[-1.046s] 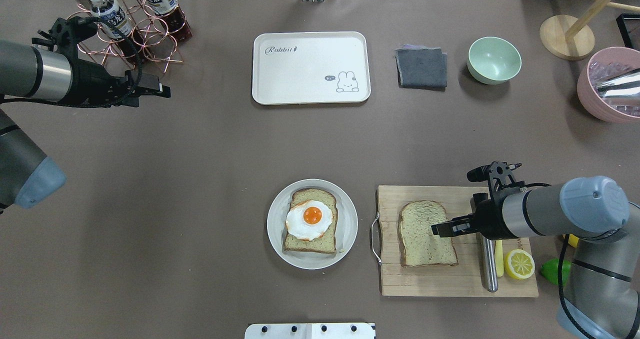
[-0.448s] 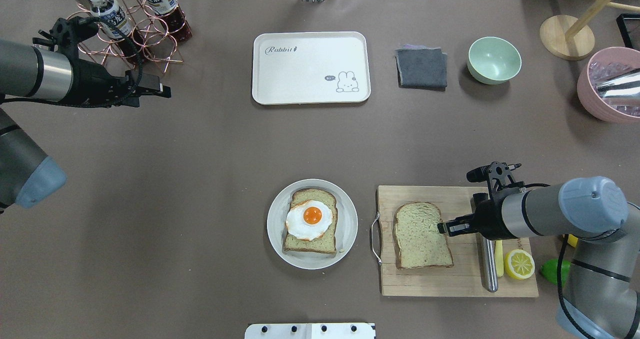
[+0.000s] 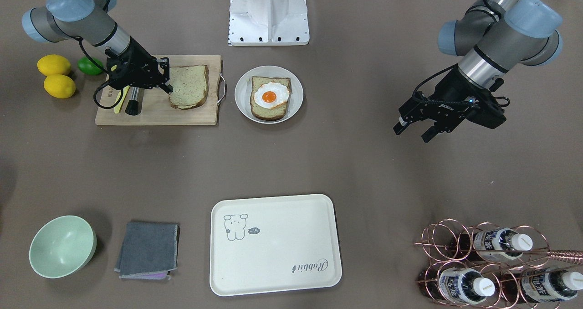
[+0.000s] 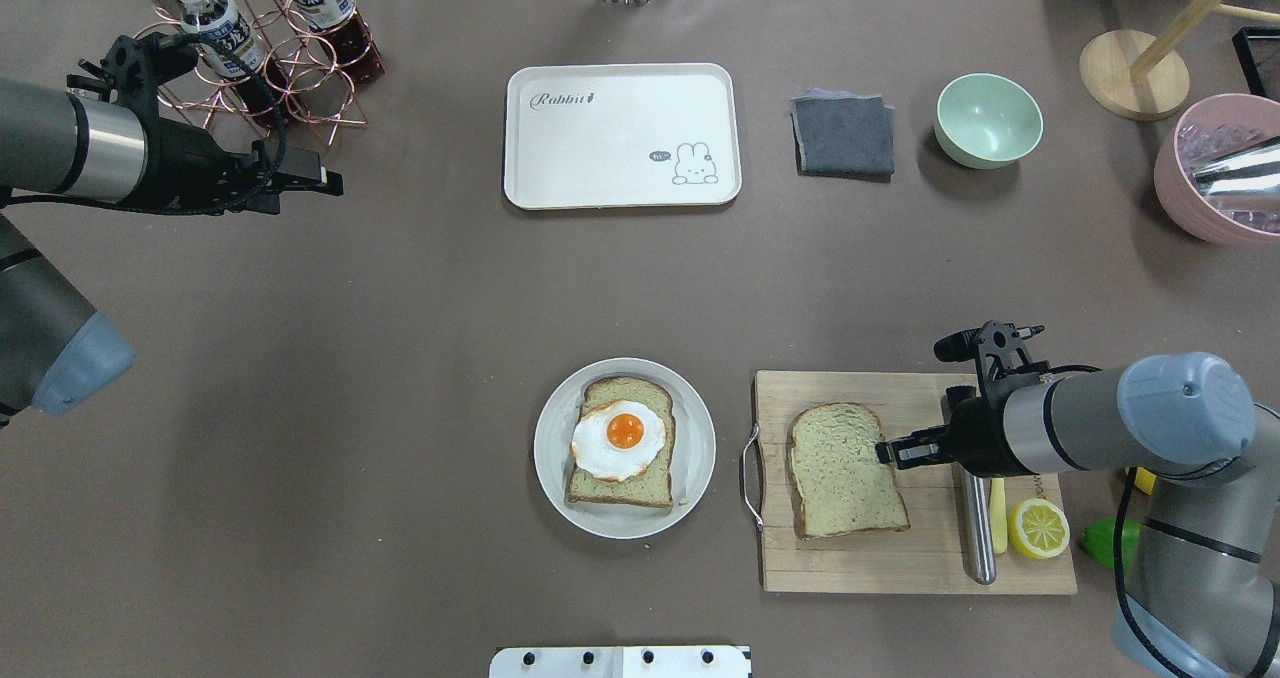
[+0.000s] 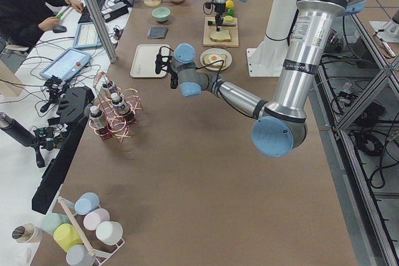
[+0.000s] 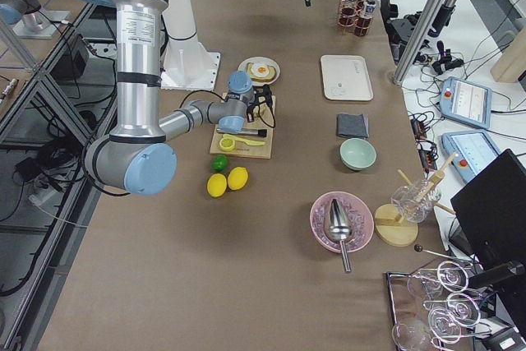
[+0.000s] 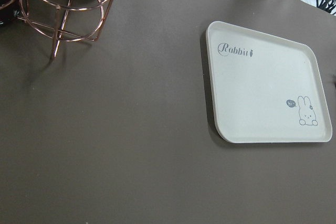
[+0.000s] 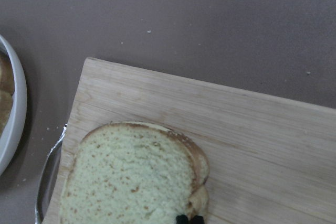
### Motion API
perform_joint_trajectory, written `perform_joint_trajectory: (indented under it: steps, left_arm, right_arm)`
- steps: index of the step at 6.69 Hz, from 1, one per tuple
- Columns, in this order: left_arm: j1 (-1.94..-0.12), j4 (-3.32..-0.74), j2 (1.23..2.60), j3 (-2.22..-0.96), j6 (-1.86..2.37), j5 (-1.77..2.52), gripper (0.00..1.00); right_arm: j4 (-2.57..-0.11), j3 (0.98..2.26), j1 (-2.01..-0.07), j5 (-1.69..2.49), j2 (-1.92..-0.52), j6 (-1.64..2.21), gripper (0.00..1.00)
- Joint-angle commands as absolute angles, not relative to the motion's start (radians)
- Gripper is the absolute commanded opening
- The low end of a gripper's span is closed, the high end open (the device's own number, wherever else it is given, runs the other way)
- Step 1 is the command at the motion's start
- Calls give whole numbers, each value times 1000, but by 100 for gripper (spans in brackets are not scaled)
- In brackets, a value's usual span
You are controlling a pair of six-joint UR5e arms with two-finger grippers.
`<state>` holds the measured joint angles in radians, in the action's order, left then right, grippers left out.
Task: Make sandwich and place on tray
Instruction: 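Lower the right gripper and grasp the bread slice's edge, then lift the bread slice and lay it on the egg toast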
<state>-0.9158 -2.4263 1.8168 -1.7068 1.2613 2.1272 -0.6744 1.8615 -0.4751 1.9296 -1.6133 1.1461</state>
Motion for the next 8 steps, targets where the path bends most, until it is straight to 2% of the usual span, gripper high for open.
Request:
perform_joint_trajectory:
  steps: [1,5,8]
  left_arm:
    - [-916,-2425,1819,-1704,1261,2129,97]
    - [-917,-2425,1818,-1703,1261,2128,97]
    - [-917,-2425,1813,-1704,1262,2125,97]
  right_arm:
    - [-582,1870,-521,1977,-1612,1222,0]
    - [-518,1867,-603,2065,-1518,1426,0]
    - [-523,1833,-516,2004,-1387,1526,0]
